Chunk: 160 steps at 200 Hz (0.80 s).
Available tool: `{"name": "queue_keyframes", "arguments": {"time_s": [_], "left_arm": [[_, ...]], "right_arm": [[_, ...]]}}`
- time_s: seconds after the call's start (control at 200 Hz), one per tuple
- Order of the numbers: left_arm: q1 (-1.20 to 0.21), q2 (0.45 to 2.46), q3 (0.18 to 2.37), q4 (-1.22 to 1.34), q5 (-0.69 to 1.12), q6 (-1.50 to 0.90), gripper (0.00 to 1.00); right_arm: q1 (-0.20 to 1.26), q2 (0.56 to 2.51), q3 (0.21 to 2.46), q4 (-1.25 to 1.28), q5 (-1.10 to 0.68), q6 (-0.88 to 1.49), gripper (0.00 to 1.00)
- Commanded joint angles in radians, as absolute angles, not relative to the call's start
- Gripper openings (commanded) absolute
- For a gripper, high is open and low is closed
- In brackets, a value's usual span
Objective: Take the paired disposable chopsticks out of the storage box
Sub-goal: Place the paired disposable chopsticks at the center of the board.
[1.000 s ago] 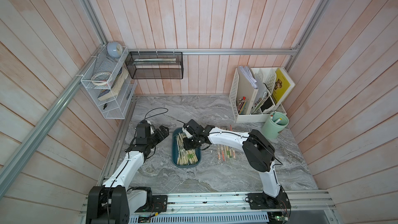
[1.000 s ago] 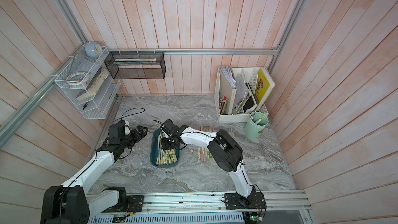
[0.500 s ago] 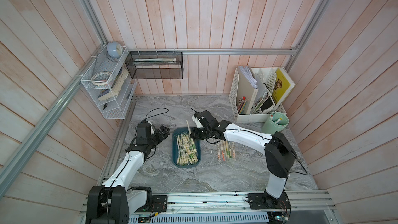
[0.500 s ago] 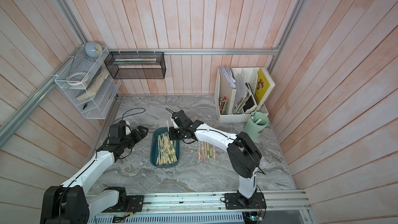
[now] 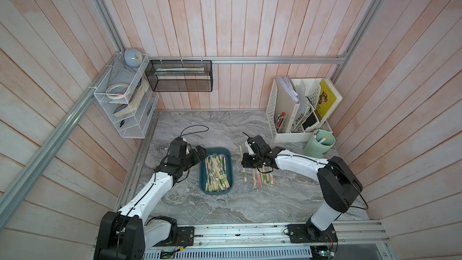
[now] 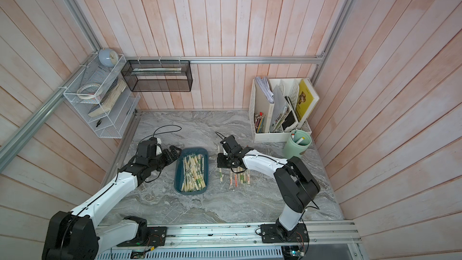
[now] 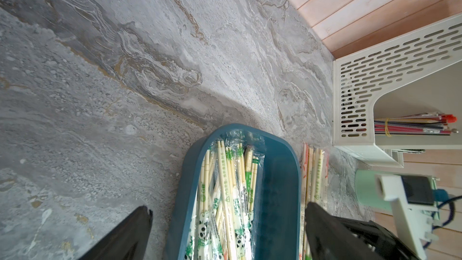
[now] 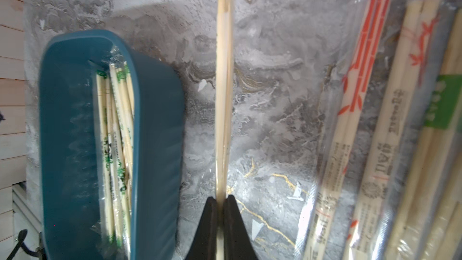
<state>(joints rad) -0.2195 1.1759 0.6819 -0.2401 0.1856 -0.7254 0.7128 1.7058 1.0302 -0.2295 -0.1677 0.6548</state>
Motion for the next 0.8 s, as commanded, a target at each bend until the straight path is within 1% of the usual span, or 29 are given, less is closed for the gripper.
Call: {"name": "queue_keyframes", "arguments": {"time_s": [0.0, 0.37, 0.795], "left_arm": [[-0.228, 1.193, 0.715, -0.257, 0.161, -0.737, 1.00], [-0.263, 1.211, 0.726, -0.252, 0.147, -0.750, 1.00], [-0.302, 1.223, 0.734, -0.250, 0.137, -0.762, 1.00]], "right_arm": [[0.701, 1.733, 1.003, -0.173, -0.125, 0.670, 0.00], [0.660, 1.752, 0.953, -0.137, -0.110, 0.667, 0.00], [0.652, 1.744, 0.934, -0.146, -0.099, 0.660, 0.21]]}}
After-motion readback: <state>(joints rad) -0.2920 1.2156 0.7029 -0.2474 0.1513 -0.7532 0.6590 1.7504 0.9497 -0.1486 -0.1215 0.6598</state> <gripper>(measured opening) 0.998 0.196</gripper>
